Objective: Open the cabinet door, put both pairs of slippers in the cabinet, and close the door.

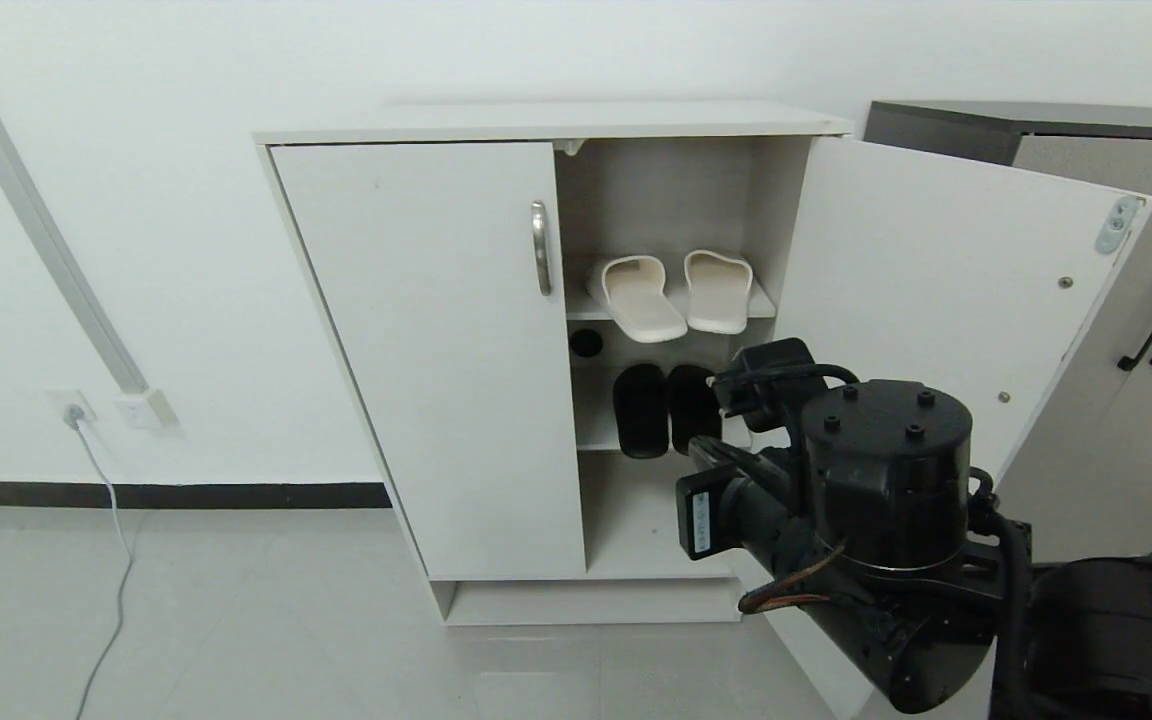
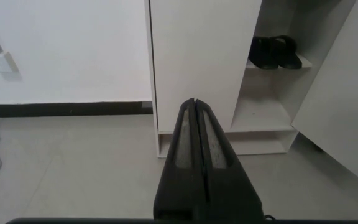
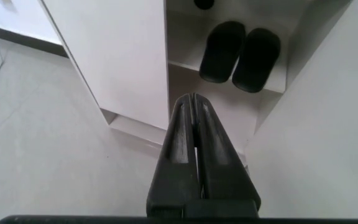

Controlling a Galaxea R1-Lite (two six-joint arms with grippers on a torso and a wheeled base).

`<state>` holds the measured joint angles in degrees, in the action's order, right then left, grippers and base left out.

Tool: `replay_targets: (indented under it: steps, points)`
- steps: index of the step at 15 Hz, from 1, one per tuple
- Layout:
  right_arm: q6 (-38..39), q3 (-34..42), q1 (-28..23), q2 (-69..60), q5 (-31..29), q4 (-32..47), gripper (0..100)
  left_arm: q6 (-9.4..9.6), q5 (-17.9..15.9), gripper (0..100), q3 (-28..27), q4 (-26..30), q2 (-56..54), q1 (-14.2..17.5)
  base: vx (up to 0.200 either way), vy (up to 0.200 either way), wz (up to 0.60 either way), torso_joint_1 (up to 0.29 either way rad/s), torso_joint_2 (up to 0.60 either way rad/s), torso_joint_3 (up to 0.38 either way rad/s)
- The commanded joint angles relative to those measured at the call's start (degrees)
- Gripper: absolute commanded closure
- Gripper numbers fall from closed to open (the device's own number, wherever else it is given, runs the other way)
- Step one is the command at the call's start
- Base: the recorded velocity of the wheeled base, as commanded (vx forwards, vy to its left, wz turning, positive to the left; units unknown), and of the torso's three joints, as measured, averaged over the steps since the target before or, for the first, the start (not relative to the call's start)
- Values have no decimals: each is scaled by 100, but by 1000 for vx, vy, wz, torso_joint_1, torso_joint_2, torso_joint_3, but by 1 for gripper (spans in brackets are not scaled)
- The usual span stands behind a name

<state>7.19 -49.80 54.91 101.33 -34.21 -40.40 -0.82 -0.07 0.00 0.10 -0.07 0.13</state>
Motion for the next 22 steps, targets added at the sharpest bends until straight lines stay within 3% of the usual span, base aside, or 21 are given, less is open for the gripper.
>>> replay_targets:
  steps: [1,7,22]
  points:
    - [1,5,-24,71,2,-3,100,-6,-1,100,0,-1,7,4,0,0,0,0,0,0]
    - [19,-12,-235,194,169,-3,100,-6,-1,100,0,-1,7,4,0,0,0,7,-140,-204]
    - [19,5,-261,273,160,-3,100,3,-10,100,0,-1,7,4,0,0,0,121,-487,-340]
